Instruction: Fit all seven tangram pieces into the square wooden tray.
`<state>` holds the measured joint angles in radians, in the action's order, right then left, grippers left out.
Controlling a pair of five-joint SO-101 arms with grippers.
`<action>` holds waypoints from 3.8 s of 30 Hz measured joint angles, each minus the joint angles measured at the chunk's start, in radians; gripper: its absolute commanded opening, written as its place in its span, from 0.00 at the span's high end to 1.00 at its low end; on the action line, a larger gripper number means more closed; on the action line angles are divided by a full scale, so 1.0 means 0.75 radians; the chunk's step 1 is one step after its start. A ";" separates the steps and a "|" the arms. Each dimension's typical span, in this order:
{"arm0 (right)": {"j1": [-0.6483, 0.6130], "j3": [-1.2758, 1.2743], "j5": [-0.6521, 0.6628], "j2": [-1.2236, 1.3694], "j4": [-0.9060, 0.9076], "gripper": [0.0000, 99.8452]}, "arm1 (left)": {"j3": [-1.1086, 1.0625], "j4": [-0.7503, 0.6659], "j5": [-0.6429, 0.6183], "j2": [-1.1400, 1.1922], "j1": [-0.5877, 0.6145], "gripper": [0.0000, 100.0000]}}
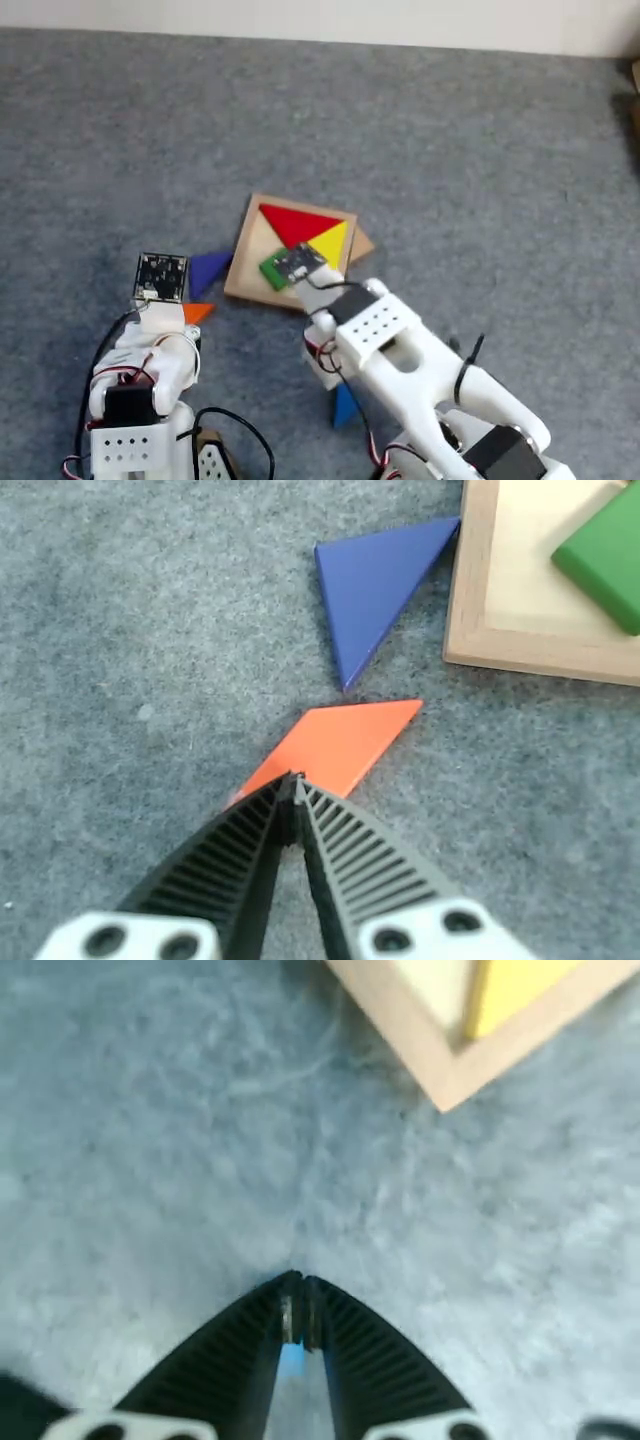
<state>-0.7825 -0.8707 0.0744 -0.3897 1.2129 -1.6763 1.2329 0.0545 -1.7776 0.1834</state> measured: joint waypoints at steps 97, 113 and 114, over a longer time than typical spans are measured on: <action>-0.053 -0.399 0.086 -0.632 0.123 0.99 | 0.000 0.000 0.000 0.000 0.000 1.00; -0.319 -0.370 0.086 -0.426 0.176 0.99 | 0.000 0.000 0.000 0.000 0.000 1.00; -0.342 -0.370 0.086 -0.426 0.176 0.99 | 0.000 0.000 0.000 0.000 0.000 1.00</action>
<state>-1.0388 -1.1485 0.1389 -0.7089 1.3449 -1.6763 1.2329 0.0545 -1.7776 0.1834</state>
